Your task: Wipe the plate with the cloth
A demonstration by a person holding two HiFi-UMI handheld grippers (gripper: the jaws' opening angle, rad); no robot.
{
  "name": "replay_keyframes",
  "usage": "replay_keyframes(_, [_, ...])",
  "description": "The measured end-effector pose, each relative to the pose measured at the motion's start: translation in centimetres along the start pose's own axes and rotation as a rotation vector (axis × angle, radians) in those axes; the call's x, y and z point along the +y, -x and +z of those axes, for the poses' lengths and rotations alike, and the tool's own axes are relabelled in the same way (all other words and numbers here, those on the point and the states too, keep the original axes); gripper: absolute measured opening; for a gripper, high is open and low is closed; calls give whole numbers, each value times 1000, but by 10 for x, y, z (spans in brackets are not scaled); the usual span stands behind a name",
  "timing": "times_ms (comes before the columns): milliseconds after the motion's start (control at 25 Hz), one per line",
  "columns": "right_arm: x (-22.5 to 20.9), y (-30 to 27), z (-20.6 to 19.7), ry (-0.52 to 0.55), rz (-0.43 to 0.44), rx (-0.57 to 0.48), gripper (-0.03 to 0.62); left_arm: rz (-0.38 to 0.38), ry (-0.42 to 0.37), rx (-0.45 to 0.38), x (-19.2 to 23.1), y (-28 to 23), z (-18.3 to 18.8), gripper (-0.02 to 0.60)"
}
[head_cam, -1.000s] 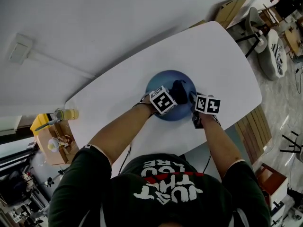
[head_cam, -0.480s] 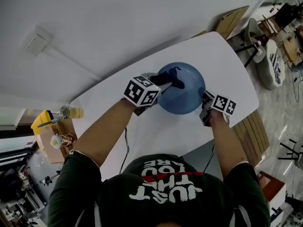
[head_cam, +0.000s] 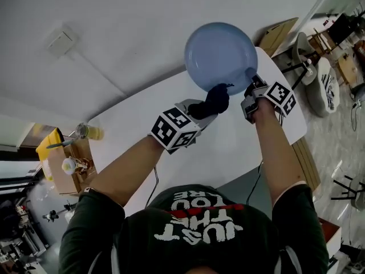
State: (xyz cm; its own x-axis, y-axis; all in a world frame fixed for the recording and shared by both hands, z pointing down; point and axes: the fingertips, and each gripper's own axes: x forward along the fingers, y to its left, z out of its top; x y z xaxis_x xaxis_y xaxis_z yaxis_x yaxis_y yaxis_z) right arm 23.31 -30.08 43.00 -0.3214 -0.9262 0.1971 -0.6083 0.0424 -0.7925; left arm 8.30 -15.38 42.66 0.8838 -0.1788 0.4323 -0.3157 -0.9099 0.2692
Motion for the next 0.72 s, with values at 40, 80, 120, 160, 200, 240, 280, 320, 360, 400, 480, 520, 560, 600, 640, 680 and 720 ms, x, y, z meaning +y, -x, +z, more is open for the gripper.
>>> replay_keyframes(40, [11, -3, 5, 8, 10, -11, 17, -19, 10, 2, -6, -3, -2, 67])
replay_keyframes(80, [21, -6, 9, 10, 16, -23, 17, -45, 18, 4, -12, -5, -4, 67])
replay_keyframes(120, [28, -7, 14, 6, 23, -37, 17, -66, 20, 10, -18, -7, -6, 67])
replay_keyframes(160, [36, -8, 17, 1, 32, -49, 17, -72, 14, 20, -22, -8, -9, 67])
replay_keyframes(200, [43, -9, 19, 2, 41, -54, 17, -65, 8, 27, -22, -11, -12, 67])
replay_keyframes(240, [51, -10, 18, 15, 51, -51, 16, -52, 13, 20, -20, -13, -12, 67])
replay_keyframes(280, [59, -10, 15, 34, 61, -42, 17, -42, 36, -6, -16, -15, -8, 67])
replay_keyframes(320, [67, -10, 9, 51, 72, -29, 17, -35, 75, -47, -12, -15, -1, 67])
replay_keyframes(360, [73, -9, 3, 56, 83, -15, 17, -29, 124, -94, -7, -16, 8, 67])
replay_keyframes(400, [78, -8, -2, 52, 94, -5, 17, -21, 174, -138, -1, -15, 16, 67])
replay_keyframes(480, [83, -6, -11, 41, 108, 8, 17, -5, 265, -217, 9, -13, 27, 67])
replay_keyframes(520, [84, -6, -13, 41, 110, 13, 17, -2, 301, -255, 13, -10, 31, 66])
replay_keyframes(560, [83, -5, -16, 44, 111, 18, 16, -6, 326, -290, 16, -5, 34, 67])
replay_keyframes(600, [83, -3, -17, 45, 113, 23, 17, -13, 337, -316, 16, -1, 35, 66])
replay_keyframes(640, [82, -1, -18, 45, 117, 27, 17, -19, 335, -330, 15, 3, 35, 66])
replay_keyframes(680, [80, 1, -18, 46, 122, 32, 17, -23, 324, -332, 12, 6, 34, 66])
replay_keyframes(720, [78, 5, -17, 50, 126, 37, 17, -24, 309, -327, 10, 9, 31, 67])
